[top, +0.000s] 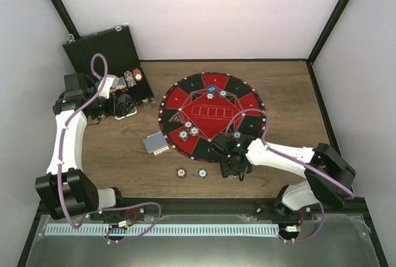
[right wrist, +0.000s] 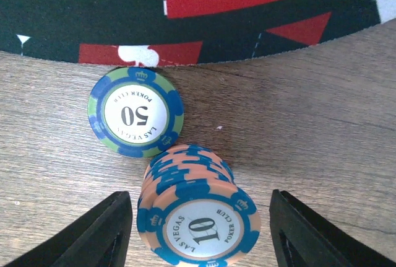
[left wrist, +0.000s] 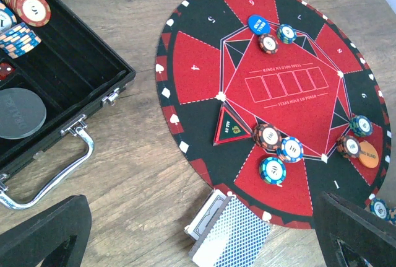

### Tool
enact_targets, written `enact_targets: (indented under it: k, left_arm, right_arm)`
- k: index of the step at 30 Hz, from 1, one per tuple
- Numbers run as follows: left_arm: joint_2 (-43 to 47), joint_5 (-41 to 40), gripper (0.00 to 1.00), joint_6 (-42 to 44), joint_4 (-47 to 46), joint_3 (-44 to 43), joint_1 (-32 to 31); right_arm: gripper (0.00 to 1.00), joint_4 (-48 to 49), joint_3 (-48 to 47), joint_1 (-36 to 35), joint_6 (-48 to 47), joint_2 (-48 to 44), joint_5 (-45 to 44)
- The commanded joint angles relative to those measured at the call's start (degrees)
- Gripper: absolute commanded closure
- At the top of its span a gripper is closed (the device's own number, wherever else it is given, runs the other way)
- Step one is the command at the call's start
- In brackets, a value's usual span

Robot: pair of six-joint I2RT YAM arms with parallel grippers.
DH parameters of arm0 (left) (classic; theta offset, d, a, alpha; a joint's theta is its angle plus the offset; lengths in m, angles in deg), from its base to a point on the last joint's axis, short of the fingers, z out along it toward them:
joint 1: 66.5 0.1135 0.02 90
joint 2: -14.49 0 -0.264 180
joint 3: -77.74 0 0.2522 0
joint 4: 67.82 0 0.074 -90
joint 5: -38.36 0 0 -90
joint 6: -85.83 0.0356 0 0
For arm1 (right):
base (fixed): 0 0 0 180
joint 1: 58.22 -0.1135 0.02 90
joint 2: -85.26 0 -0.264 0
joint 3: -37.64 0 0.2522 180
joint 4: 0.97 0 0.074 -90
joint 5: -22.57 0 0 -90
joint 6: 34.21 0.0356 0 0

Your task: Distribute texas hold em gaming equipment

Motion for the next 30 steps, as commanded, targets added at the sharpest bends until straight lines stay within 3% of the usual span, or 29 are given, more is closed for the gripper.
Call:
enact_targets:
  k: [1, 19, 30]
  left_arm:
    - [1.30, 0.68, 0.00, 0.68, 0.02, -0.28, 0.26]
    - [0.93, 0.92, 0.00, 0.64, 0.31, -1.08, 0.31]
    - [1.00, 0.94, 0.00, 0.74, 0.42, -1.00, 0.31]
  right_arm:
    - [0.40, 0.08, -0.13, -0.54, 1.04, 0.08, -0.83]
    - [0.59, -0.24, -0.86, -0.59, 0.87, -0.25, -0.94]
    - [0.62, -4.99, -7.21, -0.52, 0.09, -1.63, -2.27]
